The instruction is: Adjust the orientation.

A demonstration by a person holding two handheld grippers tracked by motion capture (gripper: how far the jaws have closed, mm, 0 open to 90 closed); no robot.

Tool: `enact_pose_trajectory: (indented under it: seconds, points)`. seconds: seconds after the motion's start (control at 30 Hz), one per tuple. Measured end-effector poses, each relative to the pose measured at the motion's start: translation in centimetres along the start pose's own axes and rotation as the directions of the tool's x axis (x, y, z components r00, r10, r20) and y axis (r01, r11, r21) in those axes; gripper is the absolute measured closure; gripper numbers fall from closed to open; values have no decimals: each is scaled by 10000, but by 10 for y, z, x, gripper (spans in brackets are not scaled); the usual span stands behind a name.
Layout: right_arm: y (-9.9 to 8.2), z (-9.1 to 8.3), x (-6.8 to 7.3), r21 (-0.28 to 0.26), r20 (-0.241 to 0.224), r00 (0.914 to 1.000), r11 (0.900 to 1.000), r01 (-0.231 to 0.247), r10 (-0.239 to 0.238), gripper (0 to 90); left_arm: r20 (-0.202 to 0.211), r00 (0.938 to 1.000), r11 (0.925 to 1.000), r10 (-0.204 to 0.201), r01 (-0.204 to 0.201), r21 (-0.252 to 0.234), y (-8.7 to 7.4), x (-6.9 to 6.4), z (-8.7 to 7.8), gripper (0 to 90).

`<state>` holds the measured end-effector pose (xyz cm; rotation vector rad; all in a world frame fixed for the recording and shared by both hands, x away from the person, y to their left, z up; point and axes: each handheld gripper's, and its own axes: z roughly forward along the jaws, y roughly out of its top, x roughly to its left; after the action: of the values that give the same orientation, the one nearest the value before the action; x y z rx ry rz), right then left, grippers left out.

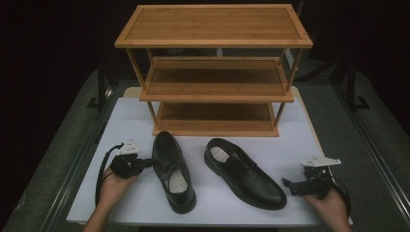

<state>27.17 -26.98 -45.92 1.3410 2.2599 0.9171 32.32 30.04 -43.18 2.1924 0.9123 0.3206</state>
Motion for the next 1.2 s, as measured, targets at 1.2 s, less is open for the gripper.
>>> enact_pose_trajectory:
  seconds: [1.2]
  points:
    - [0,0,0,-19,-8,10000,10000,18,-18,0,49,9998,9996,217,-216,-165,33,2,38,900]
